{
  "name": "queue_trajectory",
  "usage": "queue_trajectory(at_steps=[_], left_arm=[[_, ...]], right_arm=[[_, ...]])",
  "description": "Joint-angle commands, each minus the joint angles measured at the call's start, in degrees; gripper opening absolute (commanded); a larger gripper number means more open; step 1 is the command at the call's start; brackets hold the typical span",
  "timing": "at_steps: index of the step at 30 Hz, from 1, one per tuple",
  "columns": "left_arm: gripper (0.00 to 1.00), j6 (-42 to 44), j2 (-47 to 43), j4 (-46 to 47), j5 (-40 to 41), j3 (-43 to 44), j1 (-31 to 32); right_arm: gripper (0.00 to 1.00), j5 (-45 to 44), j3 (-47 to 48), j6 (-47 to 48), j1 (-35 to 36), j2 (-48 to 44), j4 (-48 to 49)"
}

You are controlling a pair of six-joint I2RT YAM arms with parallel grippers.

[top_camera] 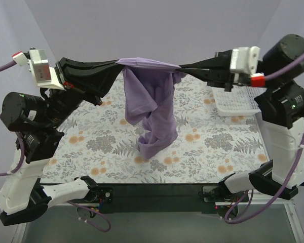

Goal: Fold and stack the t-shirts

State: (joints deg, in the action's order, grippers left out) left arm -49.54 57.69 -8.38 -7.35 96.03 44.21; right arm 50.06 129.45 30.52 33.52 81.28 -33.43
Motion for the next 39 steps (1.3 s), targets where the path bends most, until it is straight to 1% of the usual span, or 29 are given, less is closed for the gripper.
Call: queue_trajectory(at_steps=[1,2,3,4,5,7,8,10,12,15,17,18,19,20,21,22,23,24,25,26,27,28,30,31,33,34,35,37,39], left_arm=[[0.00,-3.45,2.77,8.03,-12.50,10.39,-0.35],[0.00,-3.11,3.13,8.03,-11.90,10.23,-0.35],[0.00,-2.50,3.13,8.03,-10.76,10.23,-0.35],[0.00,-1.62,2.95,6.90,-9.36,9.88,-0.35],[0.00,-0.83,2.69,6.19,-7.87,8.84,-0.35],[0.00,2.16,2.25,3.22,-4.52,8.39,-0.35],[0.00,2.86,2.08,2.24,-3.55,8.56,-0.35],[0.00,3.83,1.46,-0.04,-2.49,8.74,-0.35],[0.00,4.10,0.67,-1.10,-1.36,8.83,-0.35],[0.00,4.62,-0.73,-4.44,2.15,6.55,-0.35],[0.00,4.54,-2.31,-7.78,12.14,3.31,-0.35],[0.00,4.54,-4.67,-9.01,20.28,-2.02,-0.35],[0.00,4.54,-6.35,-9.28,25.58,-5.21,-0.35],[0.00,4.45,-8.10,-9.37,30.16,-8.46,-0.35],[0.00,4.62,-11.69,-9.11,34.47,-16.06,-0.35],[0.00,4.54,-13.38,-8.33,39.56,-19.44,-0.35],[0.00,4.45,-15.05,-8.23,46.66,-23.22,-0.35],[0.00,3.32,-17.67,-8.14,50.04,-26.30,-0.35],[0.00,2.00,-18.83,-9.27,51.98,-32.07,-0.35],[0.00,0.86,-19.63,-10.07,54.70,-34.22,-0.35],[0.00,-4.11,-20.16,-11.99,55.16,-35.81,-0.35],[0.00,-6.42,-20.08,-15.84,55.60,-37.30,-0.35],[0.00,-13.69,-19.73,-19.55,55.08,-40.21,-0.35],[0.00,-15.13,-19.64,-21.22,54.30,-41.17,-0.35],[0.00,-18.74,-19.46,-23.07,51.85,-43.38,-0.35],[0.00,-21.01,-19.46,-24.13,50.78,-43.99,-0.35],[0.00,-21.99,-19.20,-24.57,49.55,-44.95,-0.44],[0.00,-25.84,-19.11,-26.41,46.48,-45.84,-0.44],[0.00,-27.97,-19.63,-27.56,42.71,-47.24,-0.35]], right_arm=[[0.01,2.37,3.71,-7.23,-3.46,-2.60,0.30],[0.01,-7.16,2.84,-5.32,-3.55,-3.05,-0.40],[0.01,-7.26,2.04,-3.91,-3.55,-3.05,-0.41],[0.01,-11.96,1.25,-2.33,-3.55,-3.31,-0.67],[0.01,-20.36,0.38,0.47,-3.55,-3.66,-0.67],[0.01,-28.05,-2.34,2.16,-3.63,-4.45,0.03],[0.01,-29.13,-3.14,3.48,-3.90,-4.81,0.12],[0.01,-29.59,-4.81,3.58,-4.60,-5.68,0.21],[0.01,-27.66,-6.92,3.84,-5.82,-5.95,0.21],[0.01,-23.71,-14.73,4.28,-5.83,-5.25,1.16],[0.01,-19.40,-21.56,2.28,-5.92,-2.89,2.92],[0.01,-16.08,-23.35,0.87,-5.83,-1.66,4.93],[0.01,-14.83,-24.67,-2.02,-5.83,1.40,6.00],[0.01,-14.21,-26.60,-3.79,-5.57,3.08,7.23],[0.01,-13.94,-27.05,-5.63,-5.48,4.93,9.67],[0.01,-13.94,-26.97,-7.13,-5.39,8.77,10.22],[0.01,-14.81,-26.88,-9.32,-4.87,10.55,10.66],[0.06,-15.95,-26.71,-10.39,-4.69,12.22,11.36],[0.22,-18.05,-26.79,-11.18,-4.60,14.94,11.46],[0.30,-18.94,-27.14,-11.62,-4.60,15.84,11.46],[0.38,-19.99,-29.41,-11.45,-4.51,16.37,11.37],[0.53,-22.01,-30.91,-10.93,-4.60,16.37,11.46],[0.65,-21.94,-35.82,-8.82,-4.95,15.58,12.42],[0.74,-19.15,-41.76,-8.03,-5.21,14.45,12.86],[0.77,-13.97,-47.07,-3.30,-5.22,13.39,12.78],[0.78,-9.50,-52.05,-1.71,-5.13,12.95,12.69],[0.78,-8.50,-53.67,0.92,-4.43,12.94,12.51],[0.78,-9.53,-56.49,3.57,-2.94,13.47,12.07],[0.78,-12.00,-58.17,6.12,0.57,14.17,11.90]])
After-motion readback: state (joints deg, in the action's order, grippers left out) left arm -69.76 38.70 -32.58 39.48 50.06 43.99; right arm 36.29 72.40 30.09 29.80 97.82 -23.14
